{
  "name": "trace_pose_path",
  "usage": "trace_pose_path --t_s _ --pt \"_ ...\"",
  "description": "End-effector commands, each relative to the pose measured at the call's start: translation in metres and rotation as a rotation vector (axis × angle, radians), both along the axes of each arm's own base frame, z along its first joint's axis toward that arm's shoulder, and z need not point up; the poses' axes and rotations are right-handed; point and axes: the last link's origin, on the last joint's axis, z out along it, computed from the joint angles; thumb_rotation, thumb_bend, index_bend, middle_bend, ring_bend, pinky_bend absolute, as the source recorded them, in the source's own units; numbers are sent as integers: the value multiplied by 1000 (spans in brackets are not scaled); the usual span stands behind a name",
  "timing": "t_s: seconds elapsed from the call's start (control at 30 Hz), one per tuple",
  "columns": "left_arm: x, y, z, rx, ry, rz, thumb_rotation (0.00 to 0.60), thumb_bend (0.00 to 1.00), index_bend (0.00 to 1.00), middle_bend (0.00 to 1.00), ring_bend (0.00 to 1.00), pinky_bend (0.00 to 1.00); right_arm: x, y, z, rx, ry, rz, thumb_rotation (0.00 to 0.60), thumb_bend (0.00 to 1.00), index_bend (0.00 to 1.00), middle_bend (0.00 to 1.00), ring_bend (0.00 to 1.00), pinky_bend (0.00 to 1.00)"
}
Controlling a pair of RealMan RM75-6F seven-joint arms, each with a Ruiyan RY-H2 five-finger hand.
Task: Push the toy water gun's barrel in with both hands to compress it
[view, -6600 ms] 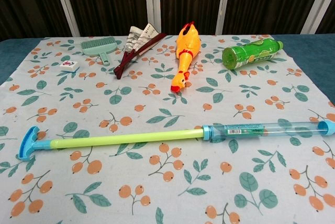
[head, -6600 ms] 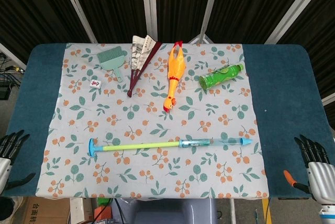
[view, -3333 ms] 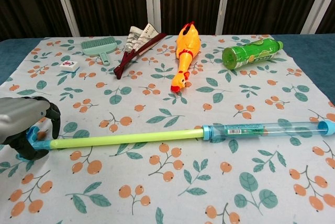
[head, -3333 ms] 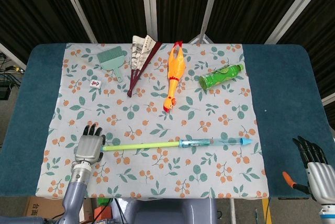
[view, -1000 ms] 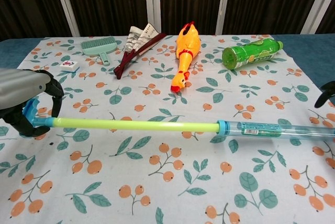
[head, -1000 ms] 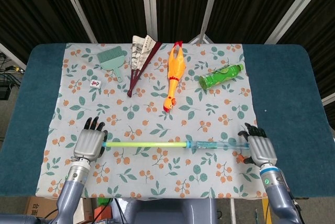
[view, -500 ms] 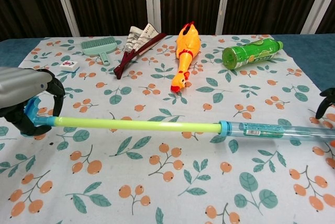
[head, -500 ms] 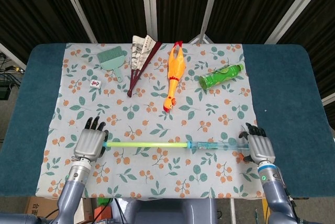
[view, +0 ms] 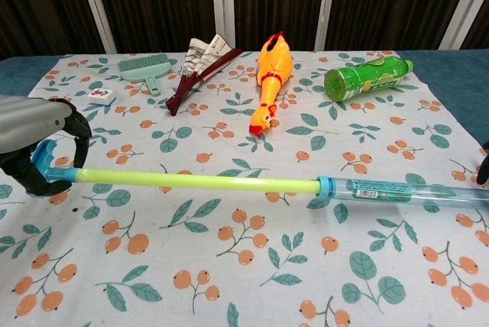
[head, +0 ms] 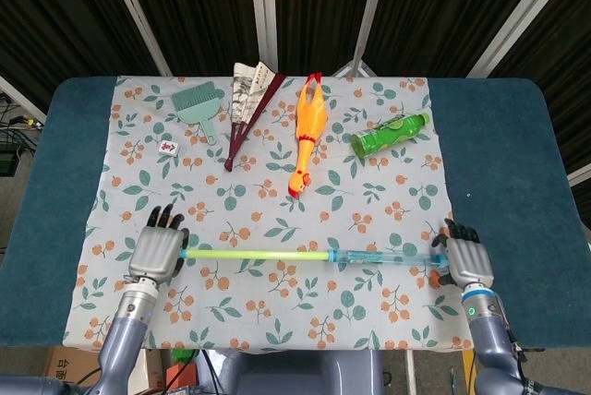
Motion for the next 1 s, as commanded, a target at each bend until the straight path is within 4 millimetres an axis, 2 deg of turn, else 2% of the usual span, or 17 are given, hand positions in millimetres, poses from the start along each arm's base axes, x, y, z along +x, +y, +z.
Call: trace_pose_path --t_s 0.03,0.37,0.6,1.0 --pt "0 0 0 0 -1 1 600 474 617 178 0 26 0 0 0 0 0 -1 600 314 378 0 0 0" --pt "0 -1 1 -1 0 -3 600 474 619 178 0 26 -4 -4 0 -1 12 -7 600 335 415 0 0 0" --pt "1 -1 2 0 4 -10 600 474 619 178 0 26 -10 -5 3 -6 37 -21 600 378 579 0 0 0" --pt "4 -4 2 -12 -4 -20 600 474 621 179 0 26 -9 -5 4 2 43 -9 600 388 632 13 0 0"
